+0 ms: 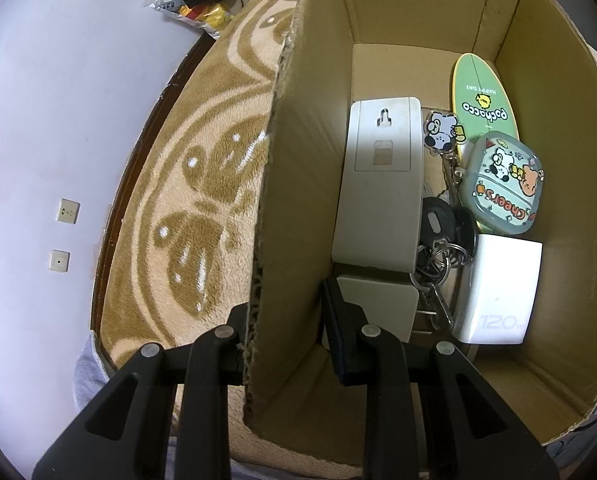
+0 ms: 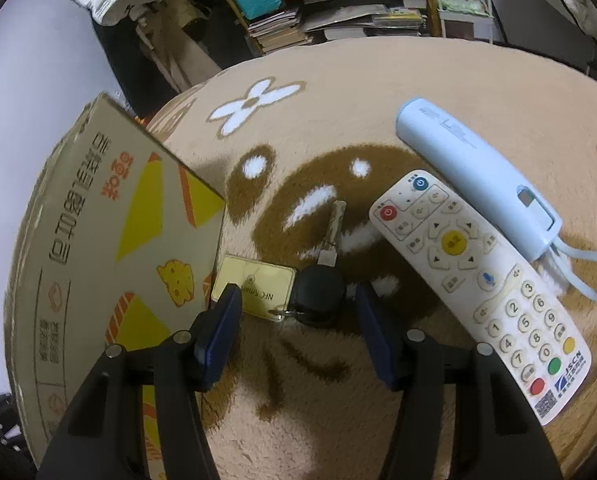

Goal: Organize rigid objects
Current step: 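Move the right tool to the black car key and close on it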

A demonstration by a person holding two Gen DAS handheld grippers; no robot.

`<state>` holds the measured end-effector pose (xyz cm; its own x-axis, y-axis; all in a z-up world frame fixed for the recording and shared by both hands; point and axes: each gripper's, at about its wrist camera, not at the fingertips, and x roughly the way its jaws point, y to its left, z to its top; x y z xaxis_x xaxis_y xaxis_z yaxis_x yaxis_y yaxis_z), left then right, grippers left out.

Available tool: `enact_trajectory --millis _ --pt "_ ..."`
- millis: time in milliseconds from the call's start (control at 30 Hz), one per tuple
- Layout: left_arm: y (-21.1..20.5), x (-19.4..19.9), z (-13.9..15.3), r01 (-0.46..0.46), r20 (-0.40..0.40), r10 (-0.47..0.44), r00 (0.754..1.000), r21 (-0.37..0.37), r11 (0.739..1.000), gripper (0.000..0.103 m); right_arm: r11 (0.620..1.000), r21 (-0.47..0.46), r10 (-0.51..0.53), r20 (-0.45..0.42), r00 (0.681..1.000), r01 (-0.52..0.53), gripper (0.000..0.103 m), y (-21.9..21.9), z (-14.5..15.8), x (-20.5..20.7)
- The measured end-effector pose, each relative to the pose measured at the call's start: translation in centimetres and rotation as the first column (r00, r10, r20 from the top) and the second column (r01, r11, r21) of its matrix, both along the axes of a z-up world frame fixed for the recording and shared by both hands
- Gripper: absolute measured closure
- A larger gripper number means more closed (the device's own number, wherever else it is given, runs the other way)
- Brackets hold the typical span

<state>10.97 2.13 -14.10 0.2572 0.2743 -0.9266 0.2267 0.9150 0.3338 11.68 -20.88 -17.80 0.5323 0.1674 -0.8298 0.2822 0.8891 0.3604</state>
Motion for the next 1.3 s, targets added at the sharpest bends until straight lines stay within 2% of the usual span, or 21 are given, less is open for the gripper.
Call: enact_trajectory --millis 233,367,533,633,700,833,1067,1300 --pt "-0.1 0.0 0.0 0.003 -0.001 -0.003 1.000 0.007 1.000 0.077 0.996 -0.063 0.061 -0.014 0.998 -0.062 0.039 0.8 0.1 0.1" --pt "-0.1 0.0 0.1 0.000 -0.002 0.000 1.000 0.004 1.000 0.077 0.980 -0.159 0.112 -0.049 0.993 -0.118 0.039 2.3 0.3 0.4" --pt "-0.1 0.0 0.1 -0.001 -0.003 0.001 1.000 0.005 1.000 0.077 0.979 -0.180 0.086 -0.062 0.994 -0.096 0.041 2.5 0.1 1.0" --pt "-0.1 0.0 0.1 0.000 -0.003 0.000 1.000 0.003 1.000 0.077 0.976 -0.198 0.078 -0.053 0.996 -0.087 0.047 2.6 0.3 1.1" --pt "-0.1 0.0 0.2 -0.001 -0.003 0.001 1.000 0.003 1.000 0.077 0.972 -0.224 0.057 -0.038 0.998 -0.064 0.070 2.6 0.5 1.1" --pt "-0.1 0.0 0.2 -0.001 -0.003 0.001 1.000 0.002 1.000 0.077 0.981 -0.190 0.035 -0.009 0.999 -0.036 0.071 1.9 0.6 0.9" --pt "-0.1 0.0 -0.1 0.001 -0.006 -0.001 1.000 0.005 1.000 0.077 0.984 -0.180 0.025 0.027 0.999 -0.019 0.072 1.6 0.8 0.4" --pt "-0.1 0.0 -0.1 0.001 -0.007 -0.001 1.000 0.005 1.000 0.077 0.984 -0.180 0.001 0.079 0.997 0.013 0.072 1.4 2.1 -0.6"
